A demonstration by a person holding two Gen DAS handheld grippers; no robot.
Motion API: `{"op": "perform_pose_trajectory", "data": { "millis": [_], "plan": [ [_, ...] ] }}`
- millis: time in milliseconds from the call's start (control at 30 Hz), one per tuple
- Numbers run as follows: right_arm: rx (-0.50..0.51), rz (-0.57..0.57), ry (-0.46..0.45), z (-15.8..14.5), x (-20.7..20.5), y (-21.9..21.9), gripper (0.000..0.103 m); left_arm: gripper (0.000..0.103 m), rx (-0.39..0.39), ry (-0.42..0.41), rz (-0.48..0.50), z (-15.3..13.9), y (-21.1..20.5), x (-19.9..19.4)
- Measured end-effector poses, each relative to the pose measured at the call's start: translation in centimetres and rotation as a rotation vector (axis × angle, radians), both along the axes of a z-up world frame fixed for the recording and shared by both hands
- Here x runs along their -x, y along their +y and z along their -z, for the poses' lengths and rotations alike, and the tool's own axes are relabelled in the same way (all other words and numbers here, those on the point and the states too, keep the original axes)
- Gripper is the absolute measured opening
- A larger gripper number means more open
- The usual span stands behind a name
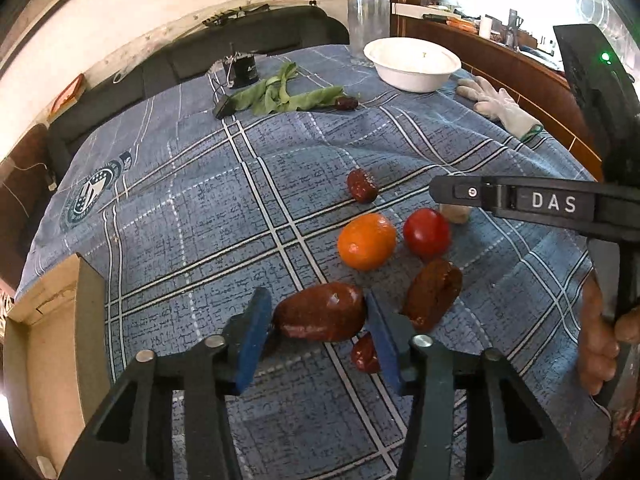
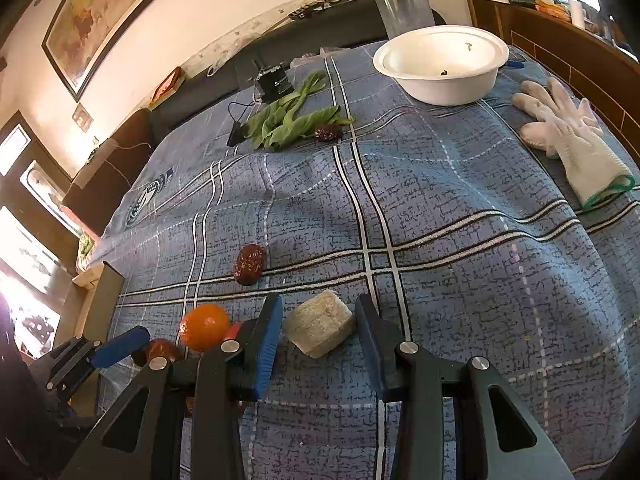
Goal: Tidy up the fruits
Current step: 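Grasp the white square cake with the right tool while the left tool grasps a large red date, then release the white cake into the box with the right tool while the left tool drops the date there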
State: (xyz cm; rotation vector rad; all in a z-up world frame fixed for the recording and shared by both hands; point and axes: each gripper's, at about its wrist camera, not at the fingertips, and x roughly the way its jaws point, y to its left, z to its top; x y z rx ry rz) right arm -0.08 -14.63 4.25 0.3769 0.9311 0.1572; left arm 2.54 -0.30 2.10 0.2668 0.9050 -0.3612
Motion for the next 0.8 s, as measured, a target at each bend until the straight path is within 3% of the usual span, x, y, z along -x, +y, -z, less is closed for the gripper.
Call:
{"op": "perform_pose_trajectory", "data": {
  "millis": [300,500,800],
  "plan": [
    [-0.027,0.003,-0.07,-1.2,0.7,-0.2,0.041,0.044,0.111,-0.037,-0.052,-2.4,1.5,2.7],
    [-0.014,-0.032,-0.105,-1.6,1.1,1.1,0.041,0.044,0.179,-0.088,-0.125,-5.1,4.8,5.6],
    [0.027,-0.135,-0.184,-4.3,3.4,5.9,0.041,0.044,0.186,-0.139,-0.364,-7.8,15.6,8.4]
  ]
}}
